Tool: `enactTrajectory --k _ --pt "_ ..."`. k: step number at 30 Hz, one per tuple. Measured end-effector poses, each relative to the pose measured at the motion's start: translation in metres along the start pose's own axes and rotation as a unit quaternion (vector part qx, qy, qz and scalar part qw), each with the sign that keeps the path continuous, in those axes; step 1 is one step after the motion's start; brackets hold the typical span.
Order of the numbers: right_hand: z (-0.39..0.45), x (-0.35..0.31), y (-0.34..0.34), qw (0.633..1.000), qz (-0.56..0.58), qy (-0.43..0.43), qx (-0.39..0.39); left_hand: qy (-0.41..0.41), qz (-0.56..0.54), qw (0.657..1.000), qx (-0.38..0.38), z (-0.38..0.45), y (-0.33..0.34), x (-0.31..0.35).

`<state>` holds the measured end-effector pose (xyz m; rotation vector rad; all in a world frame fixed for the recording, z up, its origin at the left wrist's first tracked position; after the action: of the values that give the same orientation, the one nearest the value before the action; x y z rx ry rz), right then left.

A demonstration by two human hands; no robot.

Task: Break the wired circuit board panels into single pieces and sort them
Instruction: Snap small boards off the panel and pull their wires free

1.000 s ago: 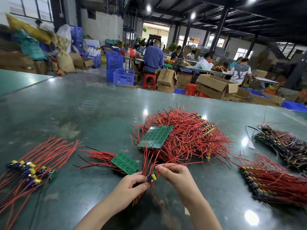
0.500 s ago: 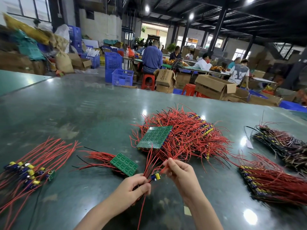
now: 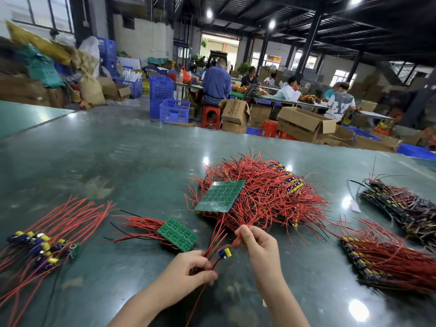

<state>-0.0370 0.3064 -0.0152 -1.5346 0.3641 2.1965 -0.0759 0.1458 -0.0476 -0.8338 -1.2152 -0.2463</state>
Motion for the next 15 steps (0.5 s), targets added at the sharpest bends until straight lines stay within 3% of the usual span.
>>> enactTrajectory --k 5,11,15 --pt "0.007 0.01 -0.015 0.998 0.016 0.025 0.054 -0.023 -0.008 0.999 0.022 0.0 -0.006 -0.006" --pt "0.006 0.013 -0.018 0.997 -0.027 0.032 0.072 0.007 0.041 0.999 -0.034 -0.001 0.002 0.0" --pt "0.005 0.014 -0.018 0.995 -0.021 0.03 0.091 -0.005 0.015 0.998 -0.056 -0.001 -0.001 -0.002"
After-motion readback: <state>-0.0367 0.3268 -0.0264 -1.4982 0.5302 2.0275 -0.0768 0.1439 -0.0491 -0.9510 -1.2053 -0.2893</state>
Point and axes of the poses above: each hand's wrist, its own z-axis towards the middle knuckle, its own y-axis out of the palm, x = y × z, the point moved 6 cm from there along z, towards the middle knuckle, and after that the axes turned 6 degrees about -y, right-handed, at the moved point
